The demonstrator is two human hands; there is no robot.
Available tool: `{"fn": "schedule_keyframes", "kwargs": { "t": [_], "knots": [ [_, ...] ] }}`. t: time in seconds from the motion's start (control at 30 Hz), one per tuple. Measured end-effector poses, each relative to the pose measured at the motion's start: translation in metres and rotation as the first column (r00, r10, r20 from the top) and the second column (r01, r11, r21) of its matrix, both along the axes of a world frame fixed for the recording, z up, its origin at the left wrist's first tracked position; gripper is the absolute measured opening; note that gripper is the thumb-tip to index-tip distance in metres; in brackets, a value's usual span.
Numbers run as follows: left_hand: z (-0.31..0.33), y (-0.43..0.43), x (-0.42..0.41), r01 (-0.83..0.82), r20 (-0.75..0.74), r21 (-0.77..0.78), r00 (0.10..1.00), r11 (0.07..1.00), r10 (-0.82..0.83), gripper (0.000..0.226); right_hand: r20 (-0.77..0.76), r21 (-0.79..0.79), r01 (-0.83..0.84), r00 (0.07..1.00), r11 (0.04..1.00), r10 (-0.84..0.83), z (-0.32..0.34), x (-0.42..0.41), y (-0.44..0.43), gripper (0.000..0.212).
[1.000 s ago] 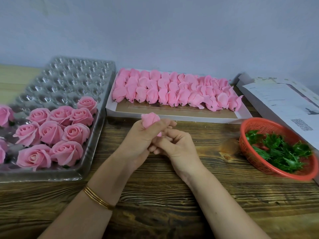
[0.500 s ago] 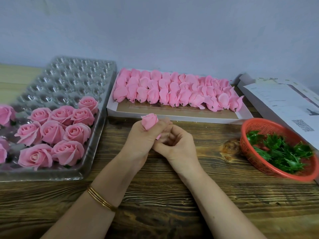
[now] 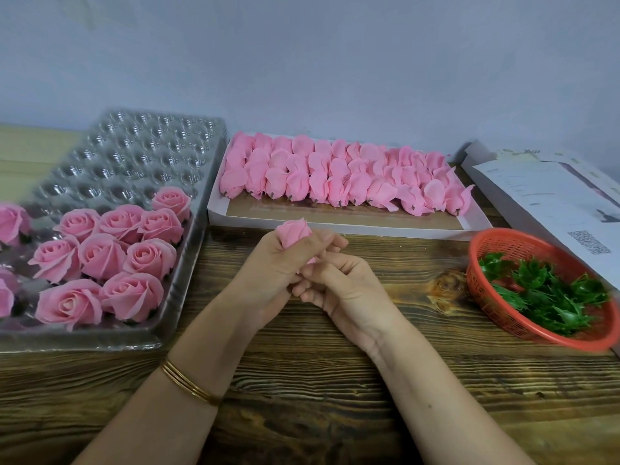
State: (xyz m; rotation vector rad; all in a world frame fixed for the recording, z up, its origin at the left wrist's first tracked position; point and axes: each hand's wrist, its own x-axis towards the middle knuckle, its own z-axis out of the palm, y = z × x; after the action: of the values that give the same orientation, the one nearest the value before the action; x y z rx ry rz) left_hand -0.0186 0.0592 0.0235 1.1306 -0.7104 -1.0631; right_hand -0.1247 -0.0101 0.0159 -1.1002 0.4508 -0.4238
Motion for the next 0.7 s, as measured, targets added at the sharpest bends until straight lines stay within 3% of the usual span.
{"fn": "schedule_keyframes", "kwargs": {
  "t": [0.13, 0.27, 0.37, 0.47, 0.6, 0.7],
  "knots": [
    [0.0, 0.001, 0.002, -0.005, 0.047, -0.018, 0.999, 1.0, 0.006, 0.027, -0.001, 0.097, -0.045, 0.999, 0.994, 0.045, 0.003, -0.002, 0.001, 0.024],
    [-0.006, -0.002, -0.002, -0.112, 0.158, -0.03, 0.981, 0.993, 0.116, 0.026, -0.057, 0.134, -0.01, 0.998, 0.991, 0.017, 0.004, -0.003, -0.004, 0.014],
    [-0.009, -0.003, -0.004, -0.202, 0.275, -0.053, 0.938, 0.978, 0.208, 0.01, -0.106, 0.113, 0.113, 0.989, 0.987, -0.101, 0.001, -0.002, -0.007, 0.033],
    [-0.011, -0.005, -0.003, -0.301, 0.457, -0.049, 0.841, 0.953, 0.289, 0.014, -0.082, 0.058, 0.237, 0.969, 0.97, -0.232, -0.003, -0.002, -0.008, 0.032],
    [-0.013, -0.005, -0.004, -0.279, 0.633, -0.012, 0.741, 0.96, 0.224, 0.03, -0.053, 0.012, 0.27, 0.962, 0.963, -0.269, -0.004, -0.001, -0.009, 0.05],
    [-0.015, -0.004, -0.008, -0.254, 0.682, 0.001, 0.707, 0.967, 0.185, 0.021, -0.026, 0.013, 0.257, 0.966, 0.966, -0.256, -0.004, -0.001, -0.006, 0.045]
  ]
}}
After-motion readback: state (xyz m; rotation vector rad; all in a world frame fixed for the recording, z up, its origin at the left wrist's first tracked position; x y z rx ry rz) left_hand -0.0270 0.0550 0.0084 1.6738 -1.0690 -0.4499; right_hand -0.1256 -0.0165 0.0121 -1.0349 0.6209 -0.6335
